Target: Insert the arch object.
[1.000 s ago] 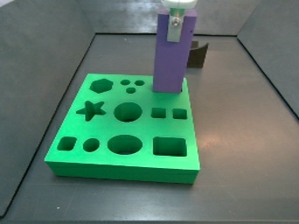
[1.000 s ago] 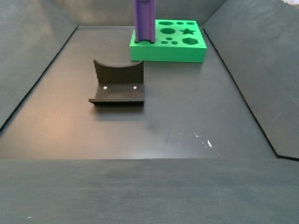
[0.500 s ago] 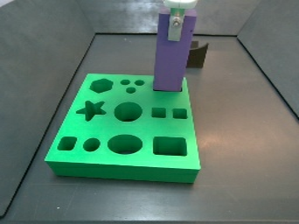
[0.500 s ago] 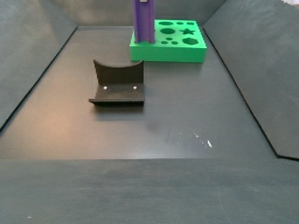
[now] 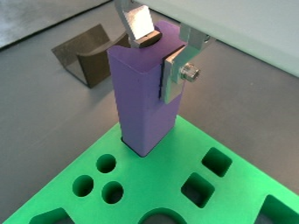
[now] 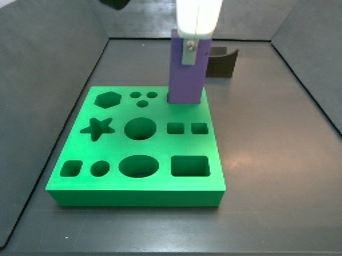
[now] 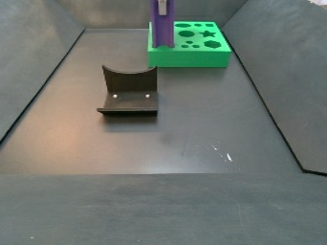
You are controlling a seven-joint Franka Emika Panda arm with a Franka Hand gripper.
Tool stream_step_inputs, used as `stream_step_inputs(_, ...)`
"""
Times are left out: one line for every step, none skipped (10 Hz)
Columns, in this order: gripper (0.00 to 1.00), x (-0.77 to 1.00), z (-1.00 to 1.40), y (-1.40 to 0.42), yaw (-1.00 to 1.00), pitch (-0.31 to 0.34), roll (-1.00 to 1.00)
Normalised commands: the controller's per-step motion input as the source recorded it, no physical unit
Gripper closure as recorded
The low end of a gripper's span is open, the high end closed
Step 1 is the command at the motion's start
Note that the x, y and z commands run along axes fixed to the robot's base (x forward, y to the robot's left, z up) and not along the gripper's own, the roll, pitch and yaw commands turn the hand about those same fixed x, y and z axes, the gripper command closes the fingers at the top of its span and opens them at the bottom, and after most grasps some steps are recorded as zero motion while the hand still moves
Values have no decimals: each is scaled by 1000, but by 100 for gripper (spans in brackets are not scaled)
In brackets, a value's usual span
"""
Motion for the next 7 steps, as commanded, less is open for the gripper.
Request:
stream_step_inputs(100,-103,-294,0,57,-60,-14)
stream_step_inputs(100,-66,-260,0,6,-37,-10)
stream_step_inputs(100,-34,-214,0,0,-9,0)
stream_step_inputs(100,-11,-203,0,0,0,0)
stream_step_inputs(100,0,-197,0,0,0,0)
stream_step_inputs(100,-11,-206,0,0,0,0)
stream_step_inputs(100,-20,-169,0,0,0,11)
